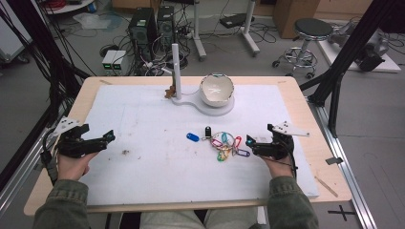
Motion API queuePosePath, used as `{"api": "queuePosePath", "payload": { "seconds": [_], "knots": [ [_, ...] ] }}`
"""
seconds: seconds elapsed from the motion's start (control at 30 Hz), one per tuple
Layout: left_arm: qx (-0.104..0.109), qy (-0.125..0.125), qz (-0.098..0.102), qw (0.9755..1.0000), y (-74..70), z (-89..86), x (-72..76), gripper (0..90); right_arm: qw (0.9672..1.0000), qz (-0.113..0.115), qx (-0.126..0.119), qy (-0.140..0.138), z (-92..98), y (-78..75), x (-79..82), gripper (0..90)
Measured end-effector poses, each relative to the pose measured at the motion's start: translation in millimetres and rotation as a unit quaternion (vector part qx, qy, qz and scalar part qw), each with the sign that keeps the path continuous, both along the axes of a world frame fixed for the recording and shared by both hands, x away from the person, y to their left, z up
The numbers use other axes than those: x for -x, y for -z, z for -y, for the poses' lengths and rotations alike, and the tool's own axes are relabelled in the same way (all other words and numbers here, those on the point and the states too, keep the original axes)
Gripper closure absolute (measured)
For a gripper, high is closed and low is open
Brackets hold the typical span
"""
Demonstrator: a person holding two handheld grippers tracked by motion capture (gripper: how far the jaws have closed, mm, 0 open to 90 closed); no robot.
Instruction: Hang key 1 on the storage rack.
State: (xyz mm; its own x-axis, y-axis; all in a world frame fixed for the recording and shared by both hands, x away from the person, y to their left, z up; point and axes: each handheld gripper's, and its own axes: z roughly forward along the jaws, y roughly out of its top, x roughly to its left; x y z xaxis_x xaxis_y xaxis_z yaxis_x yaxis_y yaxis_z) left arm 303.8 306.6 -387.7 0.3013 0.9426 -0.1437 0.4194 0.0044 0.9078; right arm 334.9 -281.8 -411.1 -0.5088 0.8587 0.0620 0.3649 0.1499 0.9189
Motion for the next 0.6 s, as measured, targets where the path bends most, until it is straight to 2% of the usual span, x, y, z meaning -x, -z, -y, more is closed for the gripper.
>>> {"api": "queuePosePath", "payload": {
  "seconds": [0.17,0.4,0.6],
  "knots": [
    [0.011,-0.007,0.004,0.9999,8.7,-7.1,7.4,1.7,1.0000,-0.002,-0.001,-0.002,-0.4,0.2,0.1,0.6],
    [0.017,-0.014,-0.002,0.9998,21.0,-12.9,14.4,1.7,1.0000,-0.003,0.002,-0.002,-0.7,0.6,-0.4,0.6],
    [0.016,-0.016,-0.006,0.9997,27.2,-14.8,18.2,1.7,1.0000,-0.006,0.002,-0.006,-2.3,1.1,-0.6,0.6]
  ]
}}
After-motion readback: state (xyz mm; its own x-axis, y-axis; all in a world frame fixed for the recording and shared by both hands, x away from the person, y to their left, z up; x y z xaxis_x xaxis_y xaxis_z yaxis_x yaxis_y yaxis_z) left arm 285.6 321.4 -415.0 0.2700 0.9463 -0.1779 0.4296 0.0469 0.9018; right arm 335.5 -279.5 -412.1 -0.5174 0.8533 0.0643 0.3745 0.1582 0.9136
